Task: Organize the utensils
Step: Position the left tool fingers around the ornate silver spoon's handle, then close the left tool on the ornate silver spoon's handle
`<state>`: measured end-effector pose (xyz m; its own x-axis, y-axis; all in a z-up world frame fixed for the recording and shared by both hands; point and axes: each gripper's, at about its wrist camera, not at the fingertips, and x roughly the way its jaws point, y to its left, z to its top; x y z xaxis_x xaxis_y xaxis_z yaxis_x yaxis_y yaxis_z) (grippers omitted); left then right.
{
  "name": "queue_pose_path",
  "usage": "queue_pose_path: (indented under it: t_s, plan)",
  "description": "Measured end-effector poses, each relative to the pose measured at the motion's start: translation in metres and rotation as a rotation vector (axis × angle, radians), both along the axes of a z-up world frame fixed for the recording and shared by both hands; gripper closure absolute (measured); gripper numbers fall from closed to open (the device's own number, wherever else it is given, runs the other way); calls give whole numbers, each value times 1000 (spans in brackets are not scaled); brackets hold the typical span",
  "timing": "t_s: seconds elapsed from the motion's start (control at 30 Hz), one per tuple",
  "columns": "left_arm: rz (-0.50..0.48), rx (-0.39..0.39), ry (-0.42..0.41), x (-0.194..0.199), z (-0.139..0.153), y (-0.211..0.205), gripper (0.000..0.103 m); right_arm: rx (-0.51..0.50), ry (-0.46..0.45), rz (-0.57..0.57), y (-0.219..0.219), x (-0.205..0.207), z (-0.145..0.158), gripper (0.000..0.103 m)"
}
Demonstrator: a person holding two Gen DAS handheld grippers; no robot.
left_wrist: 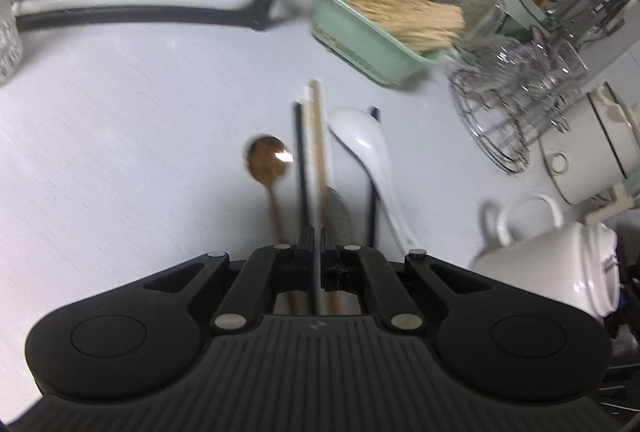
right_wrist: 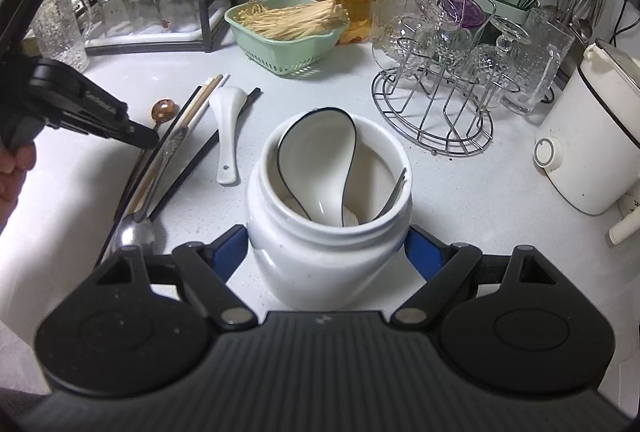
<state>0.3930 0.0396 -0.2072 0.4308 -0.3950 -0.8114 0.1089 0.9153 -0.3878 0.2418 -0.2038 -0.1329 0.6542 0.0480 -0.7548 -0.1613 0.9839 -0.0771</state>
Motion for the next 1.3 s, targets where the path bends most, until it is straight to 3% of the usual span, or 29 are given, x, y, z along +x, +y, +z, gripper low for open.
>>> queue_pose_path:
  t_s: [0.27,0.4,0.43,0.73,0.93,1.07,1.17,1.27,1.3]
  plan:
    - [-16,1,84,-14,0,-17,98,1,-23,-10,2,-3,-2,16]
    - [6,-11,91,-11,3,-18,77,4,-31,-27,3,-4,-2,16]
    - [4,-8,89,-11,3,-20,76,6,-32,-29,3,-4,-3,16]
    - [-83,141,21,-10,9,-49,77,-1,-32,-15,2,-5,-3,16]
    - [-141,203,23,-11,10,-58,77,4,-36,-25,3,-6,-4,17]
    - [-172,305,27,-15,7,-69,77,9,-41,-30,3,-6,-5,16]
    - [-168,304,59,-16,4,-70,77,12,-43,-36,3,-7,-5,16]
    - [-176,316,50,-17,4,-71,82,19,-49,-48,3,-7,-6,16]
    - [-178,318,44,-18,6,-72,90,19,-50,-52,4,-7,-6,16]
